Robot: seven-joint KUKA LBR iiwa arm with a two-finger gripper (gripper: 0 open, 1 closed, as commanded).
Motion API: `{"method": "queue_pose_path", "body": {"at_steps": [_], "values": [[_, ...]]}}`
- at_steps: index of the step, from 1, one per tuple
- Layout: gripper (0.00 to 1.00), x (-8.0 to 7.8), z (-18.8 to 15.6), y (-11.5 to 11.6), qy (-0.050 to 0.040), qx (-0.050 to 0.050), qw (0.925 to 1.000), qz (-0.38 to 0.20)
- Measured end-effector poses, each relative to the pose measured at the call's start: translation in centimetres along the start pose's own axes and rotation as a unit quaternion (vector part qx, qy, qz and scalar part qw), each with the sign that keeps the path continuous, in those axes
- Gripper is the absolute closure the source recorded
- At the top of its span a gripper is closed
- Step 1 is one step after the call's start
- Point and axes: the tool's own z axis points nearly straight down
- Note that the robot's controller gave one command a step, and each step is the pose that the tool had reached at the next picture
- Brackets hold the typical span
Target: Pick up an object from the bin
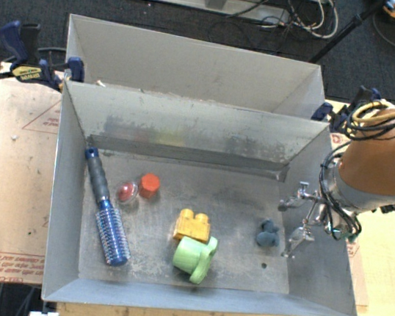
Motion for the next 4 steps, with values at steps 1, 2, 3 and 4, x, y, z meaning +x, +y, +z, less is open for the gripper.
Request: {"method": "queue_pose_path", "body": {"at_steps": [1, 2, 3, 4], "values": [[0.0, -0.2, 4.9, 0.9, -0.0042, -0.001, 0.9901, 0.14], [0.0, 0.6, 5.2, -1.1, -0.0095, -0.001, 0.9944, 0.105], [0.0, 0.5, 5.2, -0.9, -0.0091, 0.0, 0.9938, 0.111], [0.0, 0.7, 5.2, -1.2, -0.0093, -0.001, 0.9925, 0.122]]}}
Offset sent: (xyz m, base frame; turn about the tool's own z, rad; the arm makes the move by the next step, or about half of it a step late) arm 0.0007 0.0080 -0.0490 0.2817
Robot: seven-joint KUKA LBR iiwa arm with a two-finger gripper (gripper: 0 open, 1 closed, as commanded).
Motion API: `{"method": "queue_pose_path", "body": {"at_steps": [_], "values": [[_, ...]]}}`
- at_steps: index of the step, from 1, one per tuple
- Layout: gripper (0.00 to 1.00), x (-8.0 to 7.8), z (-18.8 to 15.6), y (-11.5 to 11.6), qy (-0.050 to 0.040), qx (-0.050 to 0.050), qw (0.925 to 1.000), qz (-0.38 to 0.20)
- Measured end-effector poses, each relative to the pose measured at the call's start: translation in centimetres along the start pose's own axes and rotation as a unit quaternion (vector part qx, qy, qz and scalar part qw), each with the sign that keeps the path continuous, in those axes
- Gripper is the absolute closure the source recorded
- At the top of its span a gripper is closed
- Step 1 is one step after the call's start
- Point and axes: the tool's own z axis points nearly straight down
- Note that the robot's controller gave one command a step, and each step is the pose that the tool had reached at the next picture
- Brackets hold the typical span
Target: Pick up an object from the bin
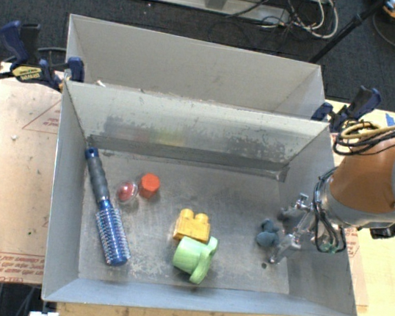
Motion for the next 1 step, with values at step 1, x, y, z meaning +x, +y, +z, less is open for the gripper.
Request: {"method": "queue_pose_path", "body": {"at_steps": [1], "values": [[0.0, 1.09, -0.05, 0.58, -0.0019, -0.002, 0.9945, 0.104]]}}
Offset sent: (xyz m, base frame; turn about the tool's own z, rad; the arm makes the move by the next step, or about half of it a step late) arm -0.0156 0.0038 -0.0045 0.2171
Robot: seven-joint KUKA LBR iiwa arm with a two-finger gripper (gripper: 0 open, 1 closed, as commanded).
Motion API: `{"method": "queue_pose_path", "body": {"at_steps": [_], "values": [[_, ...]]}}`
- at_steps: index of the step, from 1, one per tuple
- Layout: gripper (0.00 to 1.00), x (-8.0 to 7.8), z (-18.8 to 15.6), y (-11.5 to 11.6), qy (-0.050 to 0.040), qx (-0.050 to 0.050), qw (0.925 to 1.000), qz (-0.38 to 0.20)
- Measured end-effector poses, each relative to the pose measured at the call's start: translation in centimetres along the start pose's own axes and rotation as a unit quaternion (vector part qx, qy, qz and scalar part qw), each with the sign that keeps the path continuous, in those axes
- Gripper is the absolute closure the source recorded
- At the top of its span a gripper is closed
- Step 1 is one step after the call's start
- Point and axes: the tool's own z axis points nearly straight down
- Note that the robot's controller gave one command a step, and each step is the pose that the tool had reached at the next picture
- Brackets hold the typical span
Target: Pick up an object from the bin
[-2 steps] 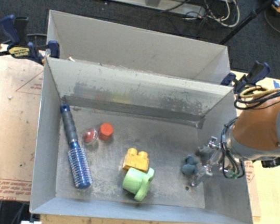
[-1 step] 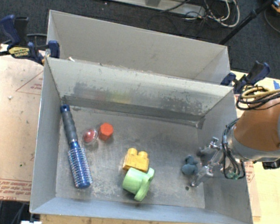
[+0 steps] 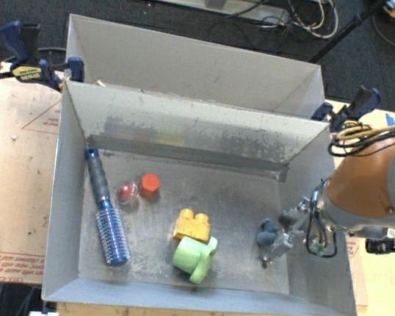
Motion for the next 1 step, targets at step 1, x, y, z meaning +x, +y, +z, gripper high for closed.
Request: {"method": "queue_pose_path", "body": {"at_steps": [1], "values": [[1.0, 0.3, 0.02, -0.39, 0.0089, 0.003, 1.0, 0.002]]}}
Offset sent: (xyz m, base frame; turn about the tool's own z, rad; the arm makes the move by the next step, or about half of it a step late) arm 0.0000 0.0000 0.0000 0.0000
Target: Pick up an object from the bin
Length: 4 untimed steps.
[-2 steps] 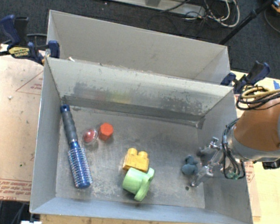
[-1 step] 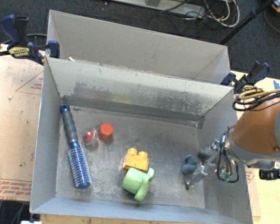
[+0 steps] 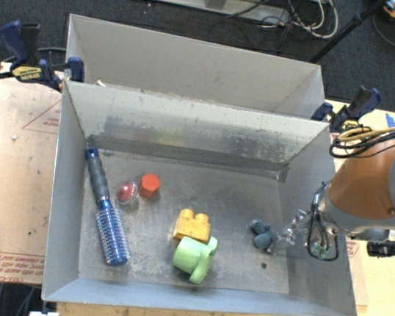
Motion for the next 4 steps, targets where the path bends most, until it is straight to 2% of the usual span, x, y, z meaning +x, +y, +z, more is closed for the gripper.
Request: {"method": "queue_pose_path", "body": {"at_steps": [1, 2, 3, 4], "values": [[1.0, -1.1, -0.1, 4.8, -0.0082, 0.003, 0.9974, -0.072], [0.0, -0.9, 0.0, 5.0, -0.0079, 0.001, 0.9974, -0.072], [0.0, -0.1, -0.3, 6.4, -0.0064, 0.002, 0.9851, -0.172], [0.0, 0.1, -0.1, 5.0, -0.0047, 0.0, 0.9994, -0.033]]}}
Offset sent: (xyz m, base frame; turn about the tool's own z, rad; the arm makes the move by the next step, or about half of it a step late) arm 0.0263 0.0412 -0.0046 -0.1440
